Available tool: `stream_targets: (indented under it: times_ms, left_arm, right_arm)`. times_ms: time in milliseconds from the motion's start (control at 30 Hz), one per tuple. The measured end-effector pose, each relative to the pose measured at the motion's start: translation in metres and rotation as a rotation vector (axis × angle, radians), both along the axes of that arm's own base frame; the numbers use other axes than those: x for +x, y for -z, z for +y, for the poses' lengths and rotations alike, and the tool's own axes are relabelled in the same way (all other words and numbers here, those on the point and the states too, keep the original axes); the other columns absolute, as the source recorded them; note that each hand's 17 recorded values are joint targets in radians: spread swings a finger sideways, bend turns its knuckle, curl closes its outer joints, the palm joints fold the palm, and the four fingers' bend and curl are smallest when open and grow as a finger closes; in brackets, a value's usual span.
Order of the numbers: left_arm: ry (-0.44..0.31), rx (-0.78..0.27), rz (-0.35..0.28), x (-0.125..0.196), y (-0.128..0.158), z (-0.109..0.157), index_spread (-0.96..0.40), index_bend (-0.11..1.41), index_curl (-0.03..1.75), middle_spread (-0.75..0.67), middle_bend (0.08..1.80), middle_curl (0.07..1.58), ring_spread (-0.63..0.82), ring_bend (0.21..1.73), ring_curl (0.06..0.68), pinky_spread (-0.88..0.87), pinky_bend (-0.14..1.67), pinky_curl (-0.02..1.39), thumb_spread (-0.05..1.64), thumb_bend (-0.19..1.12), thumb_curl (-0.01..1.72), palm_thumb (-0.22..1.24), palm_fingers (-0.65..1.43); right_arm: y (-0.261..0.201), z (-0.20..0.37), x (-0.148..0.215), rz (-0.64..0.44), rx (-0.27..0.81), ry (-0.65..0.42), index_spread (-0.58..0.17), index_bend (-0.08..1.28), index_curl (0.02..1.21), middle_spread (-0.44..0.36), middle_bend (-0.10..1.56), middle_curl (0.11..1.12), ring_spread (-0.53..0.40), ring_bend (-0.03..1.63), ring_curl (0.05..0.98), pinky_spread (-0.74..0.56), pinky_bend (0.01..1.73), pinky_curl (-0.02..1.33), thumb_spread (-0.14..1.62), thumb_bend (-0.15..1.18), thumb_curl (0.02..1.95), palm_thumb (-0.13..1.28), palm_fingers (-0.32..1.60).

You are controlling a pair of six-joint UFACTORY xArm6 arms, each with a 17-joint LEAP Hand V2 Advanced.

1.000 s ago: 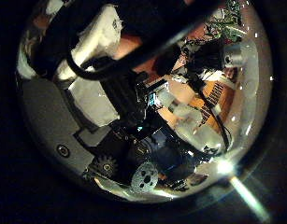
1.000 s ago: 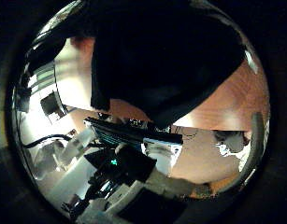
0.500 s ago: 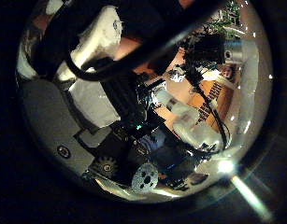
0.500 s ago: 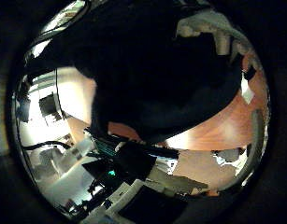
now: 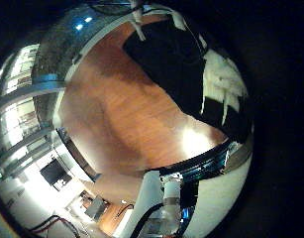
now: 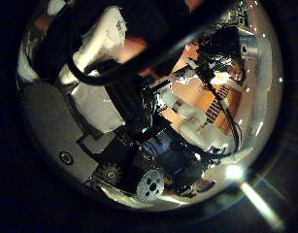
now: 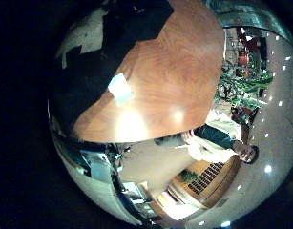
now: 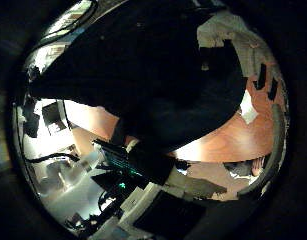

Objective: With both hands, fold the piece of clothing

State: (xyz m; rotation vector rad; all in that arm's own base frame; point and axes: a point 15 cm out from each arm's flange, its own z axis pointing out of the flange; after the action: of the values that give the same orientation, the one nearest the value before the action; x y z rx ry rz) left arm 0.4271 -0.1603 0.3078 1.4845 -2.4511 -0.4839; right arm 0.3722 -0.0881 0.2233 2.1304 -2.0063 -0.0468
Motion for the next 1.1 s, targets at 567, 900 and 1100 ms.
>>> stream_targets:
  times_ms: [567, 900, 1100]
  left_arm:
    - [0.01, -0.015, -0.002, -0.002, -0.007, 0.002, -0.73, 0.65, 1.15, -0.52, 1.05, 0.97, -0.4, 1.38, 0.534, -0.59, 1.13, 0.67, 1.42, -0.01, 0.38, 0.5, 1.12]
    - [0.011, -0.01, 0.006, -0.003, -0.006, 0.003, -0.73, 0.64, 1.15, -0.52, 1.05, 0.97, -0.4, 1.38, 0.534, -0.6, 1.12, 0.67, 1.42, -0.01, 0.38, 0.5, 1.12]
    - [0.011, -0.009, 0.008, -0.003, -0.005, 0.004, -0.73, 0.64, 1.16, -0.52, 1.05, 0.97, -0.4, 1.39, 0.535, -0.6, 1.12, 0.67, 1.42, -0.01, 0.38, 0.5, 1.12]
  right_arm:
    - [-0.025, 0.004, 0.007, -0.019, 0.038, 0.042, -0.427, 0.48, 0.85, -0.23, 0.93, 0.82, -0.28, 1.24, 0.655, -0.4, 1.2, 0.71, 1.26, -0.07, 0.36, 0.45, 0.58]
    - [-0.023, 0.002, 0.001, -0.007, 0.079, 0.092, -0.416, 0.43, 0.73, -0.164, 0.8, 0.72, -0.187, 1.07, 0.539, 0.0, 0.89, 0.59, 1.11, -0.05, 0.25, 0.03, 0.3]
    - [-0.024, 0.004, -0.007, 0.025, 0.087, 0.097, -0.397, 0.42, 0.68, -0.126, 0.73, 0.67, -0.126, 1.02, 0.506, 0.19, 0.83, 0.56, 1.02, -0.04, 0.24, -0.03, 0.26]
